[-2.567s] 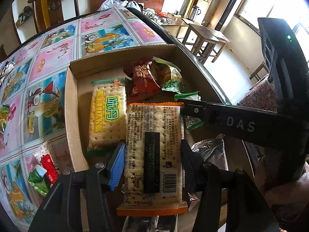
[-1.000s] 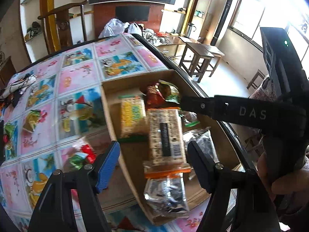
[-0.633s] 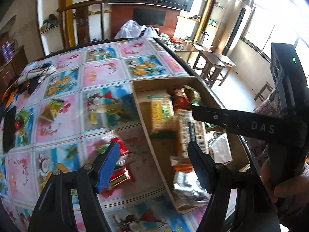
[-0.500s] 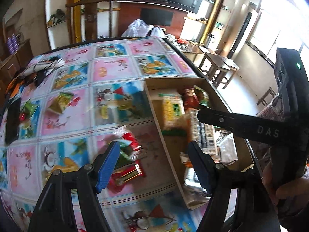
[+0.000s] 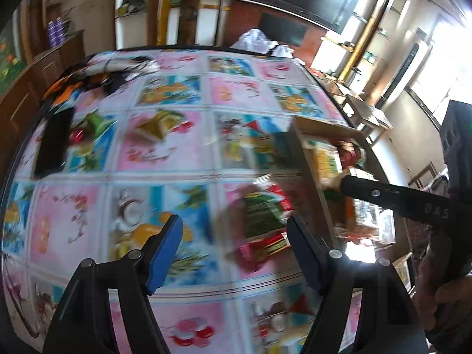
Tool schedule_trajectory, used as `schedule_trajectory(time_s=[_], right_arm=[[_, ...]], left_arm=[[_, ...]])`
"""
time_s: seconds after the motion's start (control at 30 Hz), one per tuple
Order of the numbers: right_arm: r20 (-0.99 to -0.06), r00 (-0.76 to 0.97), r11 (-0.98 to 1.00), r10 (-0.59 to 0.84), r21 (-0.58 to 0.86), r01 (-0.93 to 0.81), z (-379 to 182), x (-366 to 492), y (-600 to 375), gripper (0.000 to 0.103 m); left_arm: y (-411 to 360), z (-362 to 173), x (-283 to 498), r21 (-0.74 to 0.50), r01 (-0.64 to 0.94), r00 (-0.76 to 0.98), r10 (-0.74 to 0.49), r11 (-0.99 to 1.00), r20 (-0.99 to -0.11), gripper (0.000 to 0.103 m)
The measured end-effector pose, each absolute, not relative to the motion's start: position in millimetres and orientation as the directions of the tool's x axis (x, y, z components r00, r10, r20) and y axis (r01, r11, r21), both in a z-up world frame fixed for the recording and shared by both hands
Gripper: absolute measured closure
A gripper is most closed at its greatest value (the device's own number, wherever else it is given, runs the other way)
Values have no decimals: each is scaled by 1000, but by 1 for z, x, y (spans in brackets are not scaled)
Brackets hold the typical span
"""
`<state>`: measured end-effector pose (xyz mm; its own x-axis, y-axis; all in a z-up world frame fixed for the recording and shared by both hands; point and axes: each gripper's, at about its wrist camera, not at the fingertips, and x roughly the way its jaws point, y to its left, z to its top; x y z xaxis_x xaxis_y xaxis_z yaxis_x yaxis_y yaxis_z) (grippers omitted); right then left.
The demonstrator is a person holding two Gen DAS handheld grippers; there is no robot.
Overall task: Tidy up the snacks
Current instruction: 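Withdraw both grippers from the box toward the snack pile, then grasp the red snack bag with the left gripper while the right gripper grasps the green pea bag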
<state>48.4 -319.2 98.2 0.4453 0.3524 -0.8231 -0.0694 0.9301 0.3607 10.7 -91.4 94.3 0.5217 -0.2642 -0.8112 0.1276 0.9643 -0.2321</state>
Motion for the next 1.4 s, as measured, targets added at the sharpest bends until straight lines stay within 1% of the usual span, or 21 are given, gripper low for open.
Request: schedule_trajectory(time_s=[0.27,0.47,0.6,0.7,0.77,0.87,0.9,0.93,1.03,1.17,1.27,1.33,1.37,1.4], right_arm=[[-844,392,929,367,353,-108,82,57,-284,40],[-862,340,927,375,355,-121,64,62,-260,40],[-884,305,935,354,333,-119,47,65,-248,40],[-893,266,931,363,335,-148,35,59,-235,39],[-884,235,911,403,365,-192,31,52,-222,39],[-821,158,831,548,513,-216,29,45,-214,39],[-810,161,822,563,529,-213,30,44,-217,39],[-818,181,834,546,512,-205,33,45,-222,39],[-848,237,880,474,444,-171,39,48,-240,39],[-850,267,891,454,442,-105,41,46,-261,39],[-852,279,895,444,436,-93,45,43,-270,39],[-853,284,898,439,431,-93,46,41,-274,39],[-854,285,899,435,428,-92,46,40,-275,39],[-855,286,900,434,426,-90,46,39,-275,39]], left_arm=[[-34,67,9,-252,-1,491,-219,968,-843,31],[-14,59,6,-253,-29,485,-208,967,-850,31],[-2,56,6,-261,-41,480,-210,964,-852,31],[4,54,3,-262,-44,478,-210,964,-853,31],[8,51,1,-263,-45,473,-211,964,-856,31],[10,47,-1,-263,-48,464,-212,964,-860,31],[10,47,-1,-264,-46,463,-214,963,-860,31],[9,46,-1,-265,-42,461,-216,963,-861,31],[-2,45,-1,-264,2,447,-237,965,-863,31],[-40,49,-10,-209,204,412,-277,956,-868,31],[-66,49,-25,-180,353,375,-315,918,-872,31],[-81,45,-32,-168,421,345,-329,891,-879,31],[-87,43,-33,-159,434,341,-325,887,-882,35],[-92,40,-34,-157,445,334,-326,882,-885,41]])
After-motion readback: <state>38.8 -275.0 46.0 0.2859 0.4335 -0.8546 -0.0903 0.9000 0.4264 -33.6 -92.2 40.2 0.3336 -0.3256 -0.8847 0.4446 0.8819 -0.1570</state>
